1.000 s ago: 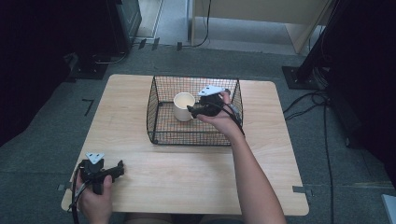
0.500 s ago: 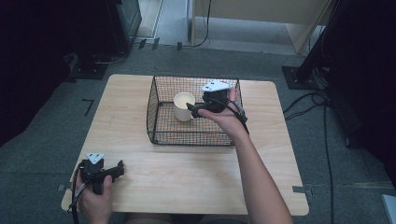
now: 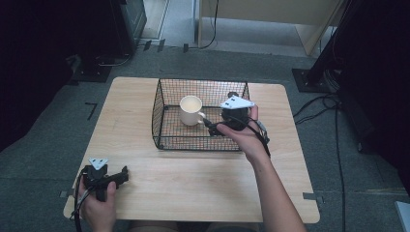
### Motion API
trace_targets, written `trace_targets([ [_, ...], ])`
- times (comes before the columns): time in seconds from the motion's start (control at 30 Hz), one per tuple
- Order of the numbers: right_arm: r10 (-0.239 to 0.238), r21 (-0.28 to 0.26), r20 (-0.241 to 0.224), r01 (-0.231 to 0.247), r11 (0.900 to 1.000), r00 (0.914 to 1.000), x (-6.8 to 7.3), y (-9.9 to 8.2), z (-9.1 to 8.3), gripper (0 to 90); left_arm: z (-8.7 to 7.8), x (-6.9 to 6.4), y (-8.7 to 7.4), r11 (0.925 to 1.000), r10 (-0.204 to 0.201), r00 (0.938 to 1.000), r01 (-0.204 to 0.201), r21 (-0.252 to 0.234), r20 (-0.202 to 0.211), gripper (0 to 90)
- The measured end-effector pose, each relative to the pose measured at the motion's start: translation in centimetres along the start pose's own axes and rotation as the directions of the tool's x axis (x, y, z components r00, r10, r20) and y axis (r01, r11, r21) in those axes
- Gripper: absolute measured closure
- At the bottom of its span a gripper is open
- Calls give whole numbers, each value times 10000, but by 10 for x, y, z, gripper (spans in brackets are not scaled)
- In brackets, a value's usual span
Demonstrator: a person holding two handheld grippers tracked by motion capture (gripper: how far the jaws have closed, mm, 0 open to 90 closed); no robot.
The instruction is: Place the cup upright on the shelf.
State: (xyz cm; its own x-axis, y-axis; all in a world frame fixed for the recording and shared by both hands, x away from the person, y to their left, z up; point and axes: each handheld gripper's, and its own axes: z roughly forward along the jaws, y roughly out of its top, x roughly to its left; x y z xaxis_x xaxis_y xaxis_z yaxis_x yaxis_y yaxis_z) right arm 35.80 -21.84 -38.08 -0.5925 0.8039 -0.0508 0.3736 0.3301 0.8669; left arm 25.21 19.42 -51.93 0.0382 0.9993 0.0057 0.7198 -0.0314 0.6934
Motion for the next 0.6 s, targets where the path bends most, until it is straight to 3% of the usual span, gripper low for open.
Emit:
trace_targets([
  [0.4,255,-72,-18,-255,9996,9997,0,-38,-31,0,0,0,0,10000,-12,10000,12,-13,0,23],
  [0.6,134,-52,12,-134,9999,9999,5,-53,-46,0,0,0,0,10000,-6,10000,6,-16,-2,22],
])
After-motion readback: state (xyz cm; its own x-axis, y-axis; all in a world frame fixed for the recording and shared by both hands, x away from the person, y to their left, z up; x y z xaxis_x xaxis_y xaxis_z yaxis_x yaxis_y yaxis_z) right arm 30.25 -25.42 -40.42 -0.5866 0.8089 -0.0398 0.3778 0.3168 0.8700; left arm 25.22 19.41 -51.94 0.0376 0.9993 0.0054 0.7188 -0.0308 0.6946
